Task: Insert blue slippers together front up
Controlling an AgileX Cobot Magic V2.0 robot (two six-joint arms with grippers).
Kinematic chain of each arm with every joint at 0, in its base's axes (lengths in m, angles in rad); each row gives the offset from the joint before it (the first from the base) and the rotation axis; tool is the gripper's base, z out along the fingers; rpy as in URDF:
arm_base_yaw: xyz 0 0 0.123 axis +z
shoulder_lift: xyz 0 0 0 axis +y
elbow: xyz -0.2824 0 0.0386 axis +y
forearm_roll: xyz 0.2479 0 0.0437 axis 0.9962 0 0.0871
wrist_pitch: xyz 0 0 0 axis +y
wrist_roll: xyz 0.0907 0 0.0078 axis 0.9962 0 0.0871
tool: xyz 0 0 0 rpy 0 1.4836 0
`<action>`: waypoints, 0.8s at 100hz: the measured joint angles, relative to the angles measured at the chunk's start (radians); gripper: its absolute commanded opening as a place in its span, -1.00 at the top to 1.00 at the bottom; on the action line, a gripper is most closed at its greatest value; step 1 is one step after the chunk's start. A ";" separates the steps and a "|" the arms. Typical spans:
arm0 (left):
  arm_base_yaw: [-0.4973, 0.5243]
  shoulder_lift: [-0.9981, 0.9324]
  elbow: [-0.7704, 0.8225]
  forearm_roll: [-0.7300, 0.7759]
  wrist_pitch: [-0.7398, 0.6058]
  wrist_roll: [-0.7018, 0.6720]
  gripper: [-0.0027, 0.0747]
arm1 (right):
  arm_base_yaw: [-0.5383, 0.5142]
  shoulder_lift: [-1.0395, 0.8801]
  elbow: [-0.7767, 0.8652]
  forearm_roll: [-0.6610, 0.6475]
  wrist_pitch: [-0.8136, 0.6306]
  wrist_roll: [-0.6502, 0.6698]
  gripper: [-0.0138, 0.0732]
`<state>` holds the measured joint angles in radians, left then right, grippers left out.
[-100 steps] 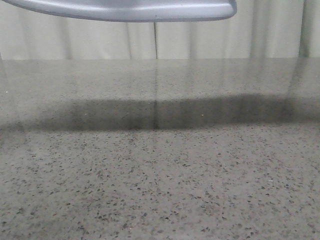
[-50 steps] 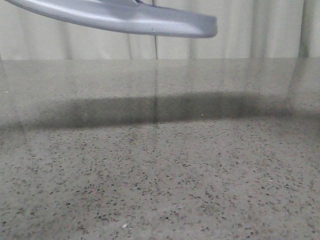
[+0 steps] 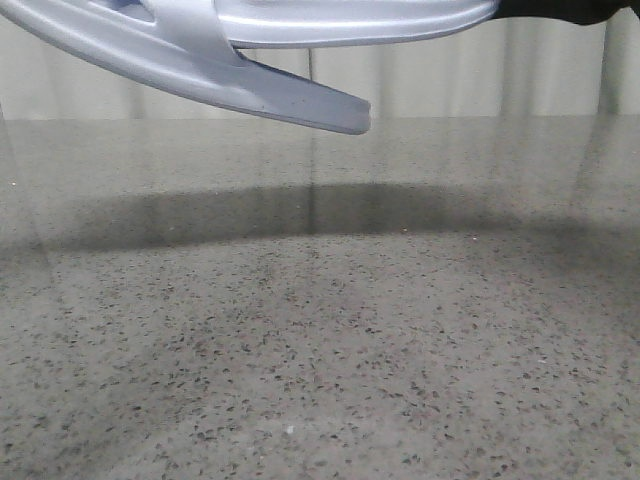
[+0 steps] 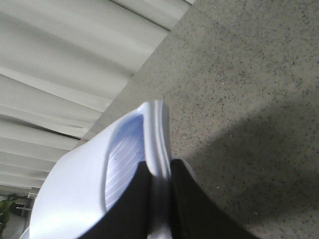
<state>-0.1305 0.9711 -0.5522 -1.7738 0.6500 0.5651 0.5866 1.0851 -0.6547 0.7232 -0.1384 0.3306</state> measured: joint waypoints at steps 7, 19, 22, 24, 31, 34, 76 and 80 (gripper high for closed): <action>0.000 0.000 0.000 0.000 0.000 0.000 0.89 | 0.002 0.000 0.000 0.002 -0.009 0.000 0.93; 0.000 0.000 0.000 0.000 0.000 0.000 0.89 | 0.002 0.000 0.000 -0.022 -0.011 0.000 0.93; 0.000 0.000 0.000 -0.002 0.000 0.000 0.89 | 0.002 0.000 0.000 -0.033 -0.011 0.000 0.92; 0.000 0.000 0.000 -0.002 0.000 0.000 0.89 | 0.002 0.000 0.000 -0.046 -0.011 0.000 0.90; 0.000 0.000 0.000 -0.002 0.000 0.000 0.89 | -0.007 0.000 0.000 -0.096 -0.008 -0.003 0.76; 0.000 0.000 0.000 -0.002 0.004 0.000 0.89 | -0.015 0.000 0.000 -0.119 -0.002 -0.004 0.67; -0.010 0.000 0.000 0.003 0.089 0.004 0.89 | -0.161 -0.013 0.000 -0.256 0.121 -0.017 -0.57; -0.010 0.000 0.000 0.003 0.089 0.004 0.89 | -0.173 -0.026 0.000 -0.274 0.129 -0.017 -0.57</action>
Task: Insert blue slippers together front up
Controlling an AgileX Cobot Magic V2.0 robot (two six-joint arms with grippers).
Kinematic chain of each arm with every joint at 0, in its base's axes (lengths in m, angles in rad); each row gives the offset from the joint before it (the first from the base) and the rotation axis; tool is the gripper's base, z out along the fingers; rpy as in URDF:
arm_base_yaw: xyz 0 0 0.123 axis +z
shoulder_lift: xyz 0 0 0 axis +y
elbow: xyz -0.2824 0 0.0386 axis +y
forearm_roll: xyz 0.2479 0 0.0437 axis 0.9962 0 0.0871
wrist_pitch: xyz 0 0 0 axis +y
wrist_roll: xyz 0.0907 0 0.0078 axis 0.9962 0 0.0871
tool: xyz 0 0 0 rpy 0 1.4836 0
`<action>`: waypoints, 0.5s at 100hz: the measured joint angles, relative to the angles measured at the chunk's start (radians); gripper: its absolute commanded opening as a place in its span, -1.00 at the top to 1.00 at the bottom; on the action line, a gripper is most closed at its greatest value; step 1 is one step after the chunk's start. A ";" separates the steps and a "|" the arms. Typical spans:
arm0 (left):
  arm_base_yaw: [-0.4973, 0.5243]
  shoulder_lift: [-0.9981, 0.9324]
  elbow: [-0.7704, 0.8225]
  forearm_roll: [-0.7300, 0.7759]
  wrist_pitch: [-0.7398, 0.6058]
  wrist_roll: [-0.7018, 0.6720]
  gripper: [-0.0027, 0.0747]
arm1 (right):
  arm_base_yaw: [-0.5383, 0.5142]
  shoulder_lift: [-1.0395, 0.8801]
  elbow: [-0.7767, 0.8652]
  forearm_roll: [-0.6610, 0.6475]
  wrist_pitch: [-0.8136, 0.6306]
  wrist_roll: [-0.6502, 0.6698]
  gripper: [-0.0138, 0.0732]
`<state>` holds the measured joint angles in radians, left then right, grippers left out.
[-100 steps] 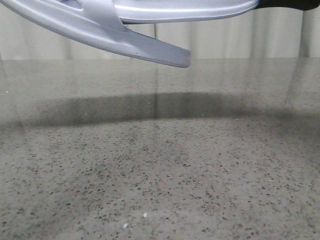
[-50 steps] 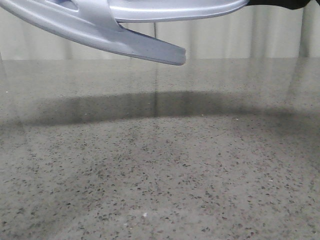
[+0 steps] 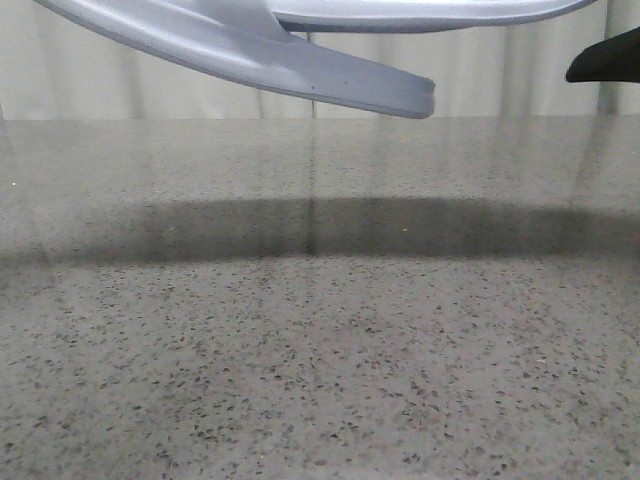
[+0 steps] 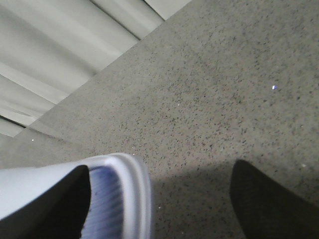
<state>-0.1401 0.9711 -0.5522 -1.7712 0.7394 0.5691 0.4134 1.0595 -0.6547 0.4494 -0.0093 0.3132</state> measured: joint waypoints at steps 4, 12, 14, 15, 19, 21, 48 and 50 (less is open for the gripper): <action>0.000 0.000 0.000 0.000 0.002 0.000 0.89 | -0.015 -0.020 0.000 -0.015 0.009 0.000 -0.57; 0.000 0.000 0.000 0.000 0.006 0.002 0.89 | -0.043 -0.068 0.000 -0.045 0.003 0.000 -0.57; 0.000 0.000 0.000 0.000 0.006 0.002 0.89 | -0.052 -0.083 0.000 -0.052 0.003 0.000 -0.57; 0.000 0.000 0.000 0.000 0.006 0.002 0.89 | -0.058 -0.093 0.000 -0.055 -0.001 -0.001 -0.57; -0.002 0.000 0.000 0.000 0.006 0.004 0.89 | -0.074 -0.125 0.000 -0.070 -0.006 -0.001 -0.57; -0.004 0.000 0.000 0.000 0.006 0.004 0.89 | -0.083 -0.135 0.000 -0.075 -0.010 -0.001 -0.57; -0.006 0.020 0.000 0.008 -0.037 0.010 0.89 | -0.152 -0.327 0.000 -0.145 -0.091 -0.002 -0.57; -0.006 0.027 0.000 0.008 -0.040 0.010 0.89 | -0.152 -0.338 0.000 -0.153 -0.093 -0.002 -0.57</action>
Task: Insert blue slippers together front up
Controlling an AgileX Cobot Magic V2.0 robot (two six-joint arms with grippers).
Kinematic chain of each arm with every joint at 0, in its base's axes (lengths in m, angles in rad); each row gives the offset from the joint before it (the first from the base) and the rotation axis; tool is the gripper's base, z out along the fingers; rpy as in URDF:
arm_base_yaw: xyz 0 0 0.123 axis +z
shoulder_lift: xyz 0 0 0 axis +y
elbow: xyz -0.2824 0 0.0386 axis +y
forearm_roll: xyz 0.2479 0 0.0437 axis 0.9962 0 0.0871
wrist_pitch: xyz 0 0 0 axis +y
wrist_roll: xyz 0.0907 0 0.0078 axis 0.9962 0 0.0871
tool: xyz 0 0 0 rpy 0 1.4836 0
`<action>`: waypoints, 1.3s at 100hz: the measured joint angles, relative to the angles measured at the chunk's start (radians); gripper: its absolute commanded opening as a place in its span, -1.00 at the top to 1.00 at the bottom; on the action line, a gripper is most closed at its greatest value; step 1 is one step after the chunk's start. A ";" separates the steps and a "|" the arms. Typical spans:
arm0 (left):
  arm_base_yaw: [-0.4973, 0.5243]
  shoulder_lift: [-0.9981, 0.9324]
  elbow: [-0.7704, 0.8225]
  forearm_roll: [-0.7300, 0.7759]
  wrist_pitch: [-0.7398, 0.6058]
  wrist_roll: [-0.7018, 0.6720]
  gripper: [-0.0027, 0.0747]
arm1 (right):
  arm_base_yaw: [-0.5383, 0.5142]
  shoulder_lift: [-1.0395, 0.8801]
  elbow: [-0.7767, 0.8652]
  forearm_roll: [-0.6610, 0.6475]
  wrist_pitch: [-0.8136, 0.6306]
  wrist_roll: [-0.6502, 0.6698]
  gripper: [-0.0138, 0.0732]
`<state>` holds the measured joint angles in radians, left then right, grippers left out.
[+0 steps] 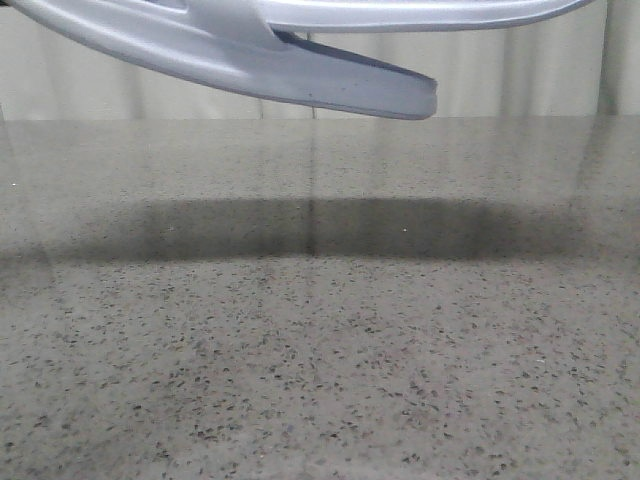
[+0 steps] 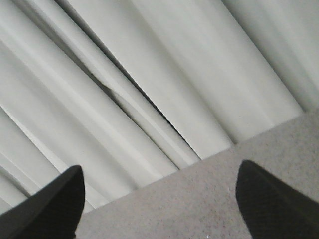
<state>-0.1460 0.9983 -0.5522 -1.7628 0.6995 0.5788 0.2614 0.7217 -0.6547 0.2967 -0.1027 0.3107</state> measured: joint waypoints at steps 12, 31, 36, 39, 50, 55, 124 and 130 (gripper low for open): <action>0.000 0.058 0.000 0.000 -0.002 0.011 0.89 | 0.000 -0.037 0.000 -0.017 -0.007 -0.001 -0.57; -0.054 0.147 0.000 0.000 -0.019 0.039 0.89 | 0.000 -0.042 0.000 -0.020 -0.006 -0.002 -0.57; -0.073 0.162 0.000 0.000 -0.032 0.054 0.89 | 0.000 -0.042 0.000 -0.020 -0.002 -0.002 -0.57; -0.082 0.169 0.000 0.000 -0.042 0.062 0.89 | 0.000 -0.042 0.000 -0.021 -0.001 -0.002 -0.57; -0.106 0.189 0.000 -0.005 -0.076 0.083 0.89 | 0.000 -0.042 0.000 -0.021 0.009 -0.002 -0.57; -0.109 0.193 0.000 -0.009 -0.093 0.087 0.89 | 0.000 -0.042 0.000 -0.023 0.013 -0.002 -0.57; -0.109 0.195 0.000 0.052 -0.228 0.206 -0.30 | 0.000 -0.043 0.000 -0.023 0.034 -0.003 -0.57; -0.109 0.195 0.000 0.053 -0.259 0.242 -0.30 | 0.000 -0.043 0.000 -0.023 0.038 -0.003 -0.57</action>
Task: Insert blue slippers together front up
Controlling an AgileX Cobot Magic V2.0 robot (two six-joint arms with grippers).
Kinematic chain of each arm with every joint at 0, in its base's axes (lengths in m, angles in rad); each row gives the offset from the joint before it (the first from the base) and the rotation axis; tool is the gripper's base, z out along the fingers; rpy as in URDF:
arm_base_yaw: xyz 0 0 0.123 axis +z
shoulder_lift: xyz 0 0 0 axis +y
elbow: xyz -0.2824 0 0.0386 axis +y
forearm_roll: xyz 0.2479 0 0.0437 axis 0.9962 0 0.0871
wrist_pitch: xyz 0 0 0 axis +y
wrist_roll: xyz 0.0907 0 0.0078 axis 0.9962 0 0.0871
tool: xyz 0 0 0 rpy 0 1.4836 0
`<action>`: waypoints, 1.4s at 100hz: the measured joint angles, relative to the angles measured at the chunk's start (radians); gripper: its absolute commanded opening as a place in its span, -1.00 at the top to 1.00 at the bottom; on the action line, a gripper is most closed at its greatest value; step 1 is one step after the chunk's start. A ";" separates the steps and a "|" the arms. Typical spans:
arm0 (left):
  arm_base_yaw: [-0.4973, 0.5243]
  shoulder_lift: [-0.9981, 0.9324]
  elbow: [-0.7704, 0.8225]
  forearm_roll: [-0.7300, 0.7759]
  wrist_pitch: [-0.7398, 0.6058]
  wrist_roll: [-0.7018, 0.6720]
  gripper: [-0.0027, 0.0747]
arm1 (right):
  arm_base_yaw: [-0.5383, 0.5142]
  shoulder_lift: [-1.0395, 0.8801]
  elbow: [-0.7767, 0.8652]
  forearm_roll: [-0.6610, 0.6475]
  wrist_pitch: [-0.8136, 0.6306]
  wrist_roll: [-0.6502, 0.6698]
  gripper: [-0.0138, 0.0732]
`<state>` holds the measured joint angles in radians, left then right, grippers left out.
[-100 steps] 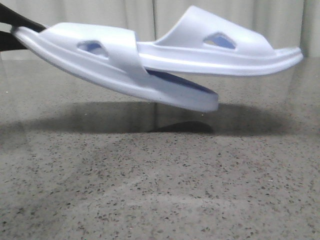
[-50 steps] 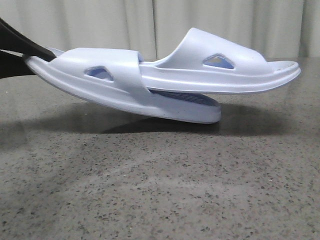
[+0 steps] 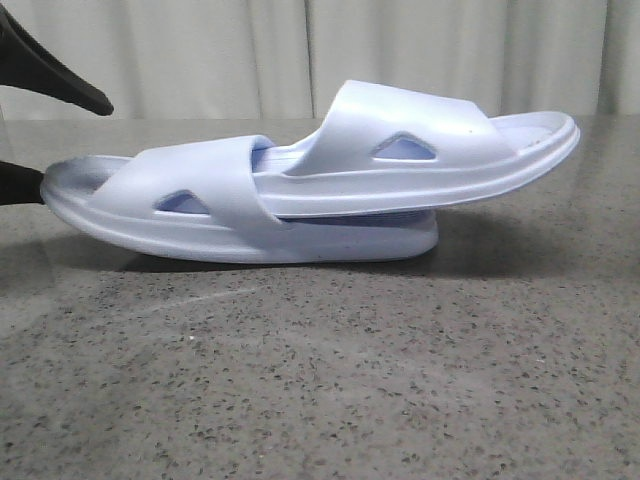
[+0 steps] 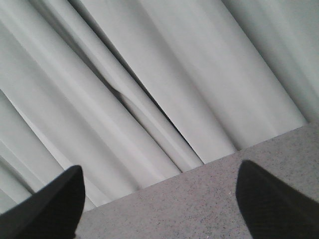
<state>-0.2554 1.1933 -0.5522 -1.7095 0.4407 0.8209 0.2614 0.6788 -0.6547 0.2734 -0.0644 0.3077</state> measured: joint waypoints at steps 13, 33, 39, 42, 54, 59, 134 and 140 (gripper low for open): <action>0.000 0.000 0.000 0.000 -0.074 0.095 -0.30 | 0.000 0.000 0.000 0.000 0.014 0.000 -0.57; 0.000 -0.016 0.000 -0.004 -0.252 0.271 -0.30 | 0.000 0.000 0.000 -0.038 0.029 -0.002 -0.57; 0.000 -0.042 0.000 -0.007 -0.289 0.313 -0.30 | 0.000 0.000 0.000 -0.080 0.038 -0.002 -0.57; 0.000 -0.060 0.000 -0.008 -0.307 0.332 -0.30 | 0.000 0.000 0.000 -0.103 0.043 -0.002 -0.57; 0.000 -0.177 0.000 -0.011 -0.331 0.408 -0.30 | 0.000 0.000 0.000 -0.199 0.064 -0.002 -0.57; 0.000 -0.233 0.000 -0.011 -0.333 0.440 -0.30 | 0.000 0.000 0.000 -0.238 0.087 -0.002 -0.57; 0.000 -0.858 0.312 0.086 -0.402 0.514 -0.30 | 0.000 -0.605 0.287 -0.622 0.413 -0.002 -0.56; 0.000 -0.877 0.342 0.087 -0.402 0.514 -0.30 | 0.000 -0.656 0.307 -0.623 0.467 -0.002 -0.56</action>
<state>-0.2554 0.3164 -0.2103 -1.6225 0.0392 1.3354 0.2614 0.0229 -0.3474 -0.3492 0.4022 0.3062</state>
